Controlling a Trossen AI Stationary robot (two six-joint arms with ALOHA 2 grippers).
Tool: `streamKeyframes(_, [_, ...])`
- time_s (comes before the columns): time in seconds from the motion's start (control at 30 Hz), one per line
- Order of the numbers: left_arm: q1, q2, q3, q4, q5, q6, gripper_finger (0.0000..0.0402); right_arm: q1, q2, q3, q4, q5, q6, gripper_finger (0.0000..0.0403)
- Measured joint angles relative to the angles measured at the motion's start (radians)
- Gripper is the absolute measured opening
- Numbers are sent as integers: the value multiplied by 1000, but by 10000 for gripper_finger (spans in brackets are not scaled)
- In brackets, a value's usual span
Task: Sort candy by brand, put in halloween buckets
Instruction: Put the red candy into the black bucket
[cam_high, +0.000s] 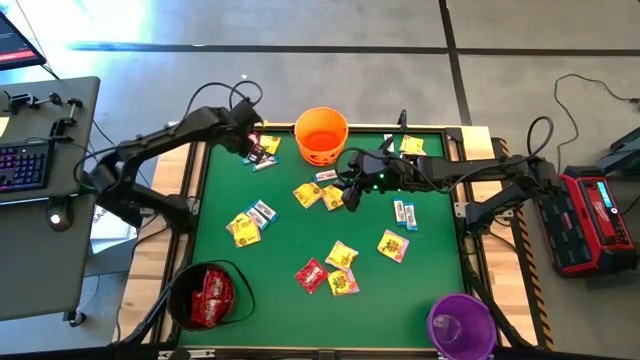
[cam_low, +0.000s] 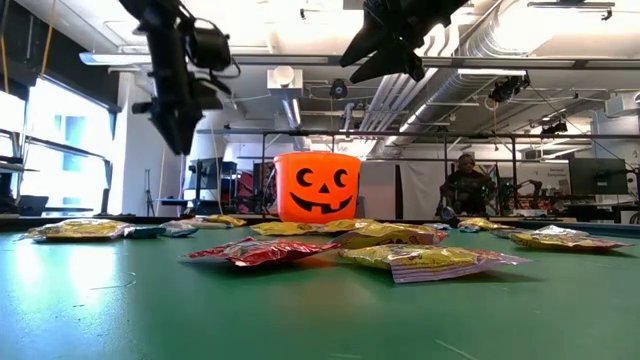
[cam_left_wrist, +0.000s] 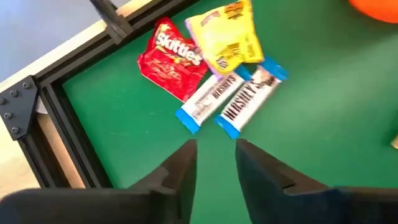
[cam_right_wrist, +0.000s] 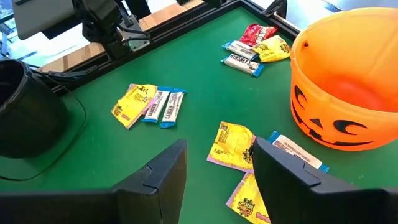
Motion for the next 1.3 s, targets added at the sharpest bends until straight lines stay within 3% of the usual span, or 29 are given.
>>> streamKeyframes(0.2, [40,89,0,95,4,43,156,0,0,0,0,0,-7,169])
streamKeyframes(0.43, [59,180,0,172,-13,23,187,-7,0,0,0,1,-17,169])
streamKeyframes(0.7, [58,290,0,180,-18,44,190,-7,0,0,0,3,-35,169])
streamKeyframes(0.93, [63,352,0,179,-158,77,190,-7,0,0,0,27,-35,169])
streamKeyframes(1.3, [64,348,25,91,-164,94,172,-7,0,0,0,48,-58,169])
